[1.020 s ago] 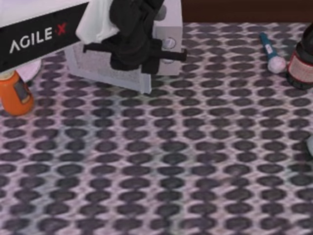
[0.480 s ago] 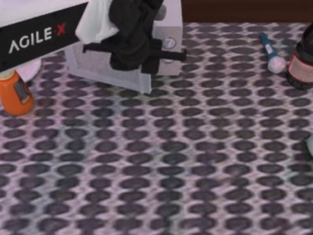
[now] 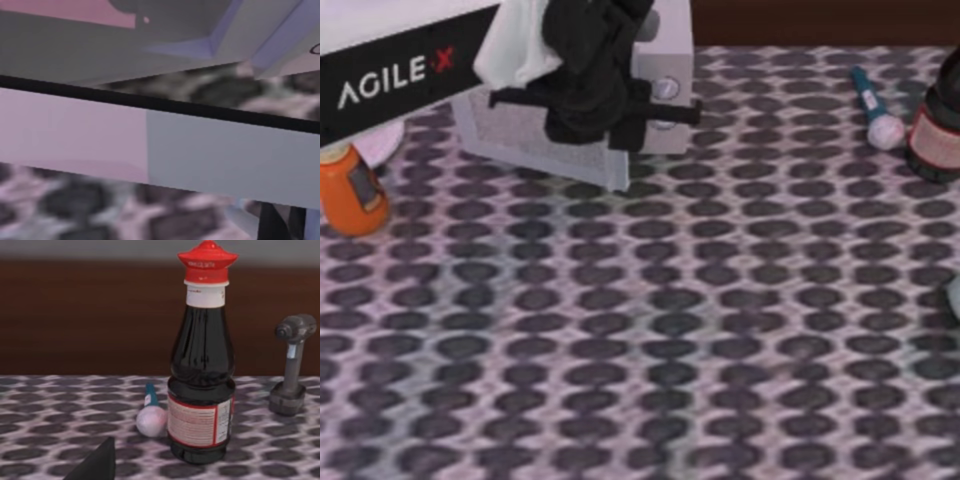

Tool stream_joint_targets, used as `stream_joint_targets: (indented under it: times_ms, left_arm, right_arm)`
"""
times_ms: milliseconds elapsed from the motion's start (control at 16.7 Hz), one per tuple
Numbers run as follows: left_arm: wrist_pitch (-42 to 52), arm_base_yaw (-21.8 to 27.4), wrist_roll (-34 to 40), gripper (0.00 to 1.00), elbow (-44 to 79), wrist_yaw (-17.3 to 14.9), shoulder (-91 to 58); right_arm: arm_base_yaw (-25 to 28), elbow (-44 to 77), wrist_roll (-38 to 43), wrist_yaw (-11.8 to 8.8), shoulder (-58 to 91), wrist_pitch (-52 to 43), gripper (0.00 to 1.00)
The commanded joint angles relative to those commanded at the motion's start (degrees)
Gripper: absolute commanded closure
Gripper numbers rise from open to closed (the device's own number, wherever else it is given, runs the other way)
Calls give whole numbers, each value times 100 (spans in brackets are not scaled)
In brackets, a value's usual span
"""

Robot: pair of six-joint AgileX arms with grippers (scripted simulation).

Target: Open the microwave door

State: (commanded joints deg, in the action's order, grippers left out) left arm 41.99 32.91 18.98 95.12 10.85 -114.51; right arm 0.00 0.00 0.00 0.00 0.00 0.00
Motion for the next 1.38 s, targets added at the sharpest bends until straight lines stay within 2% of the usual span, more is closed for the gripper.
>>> stream_joint_targets:
  times_ms: [240,660,1380]
  left_arm:
    - [-45,22,-47,100,-74,-61,46]
    - [-316,-125,-662,100,-721,-361,507]
    - [-317,-125,-663,100,-721,-361,508]
  right_arm:
    - [0,0,0,0,0,0,0]
    - [0,0,0,0,0,0,0]
    - [0,0,0,0,0,0,0]
